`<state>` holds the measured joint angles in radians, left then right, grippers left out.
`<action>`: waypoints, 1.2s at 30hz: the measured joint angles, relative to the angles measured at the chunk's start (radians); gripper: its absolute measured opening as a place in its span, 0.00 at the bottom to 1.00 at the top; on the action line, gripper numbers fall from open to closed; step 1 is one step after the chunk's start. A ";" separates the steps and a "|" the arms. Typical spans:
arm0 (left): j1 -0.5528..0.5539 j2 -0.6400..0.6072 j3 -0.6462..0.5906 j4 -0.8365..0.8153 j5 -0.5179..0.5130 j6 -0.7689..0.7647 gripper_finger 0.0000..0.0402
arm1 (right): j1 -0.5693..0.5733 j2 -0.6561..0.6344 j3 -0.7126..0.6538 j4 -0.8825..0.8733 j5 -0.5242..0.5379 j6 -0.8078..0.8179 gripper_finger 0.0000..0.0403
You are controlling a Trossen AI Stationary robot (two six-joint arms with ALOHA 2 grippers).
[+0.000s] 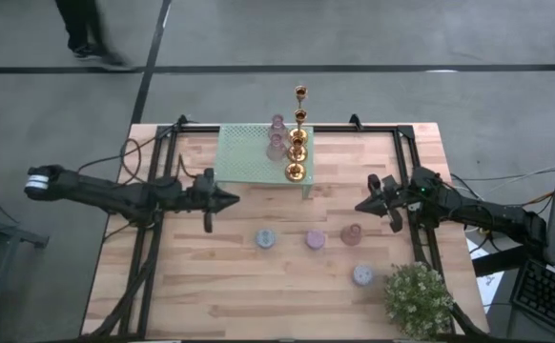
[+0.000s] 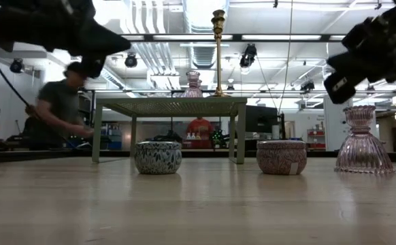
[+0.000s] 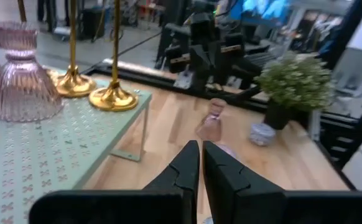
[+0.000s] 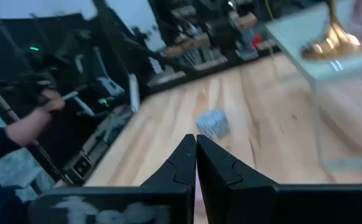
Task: Pick & Place candle stick holders
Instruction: Put the purple candle holder on the shelf aligned with the purple candle holders
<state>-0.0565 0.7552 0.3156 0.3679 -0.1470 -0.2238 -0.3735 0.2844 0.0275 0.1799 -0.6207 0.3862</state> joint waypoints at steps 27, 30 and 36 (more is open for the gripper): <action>-0.005 -0.506 -0.306 -0.081 0.005 0.056 0.06 | 0.205 0.164 0.251 -0.024 -0.004 0.025 0.03; -0.005 -0.505 -0.307 -0.095 0.004 0.066 0.06 | 0.243 0.218 0.333 -0.176 0.028 -0.006 0.06; -0.005 -0.505 -0.307 -0.097 0.004 0.066 0.06 | 0.358 0.337 0.512 -0.518 0.287 -0.122 0.13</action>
<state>-0.0612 0.2506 0.0090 0.2710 -0.1429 -0.1579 -0.0159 0.6210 0.5391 -0.3382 -0.3335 0.2647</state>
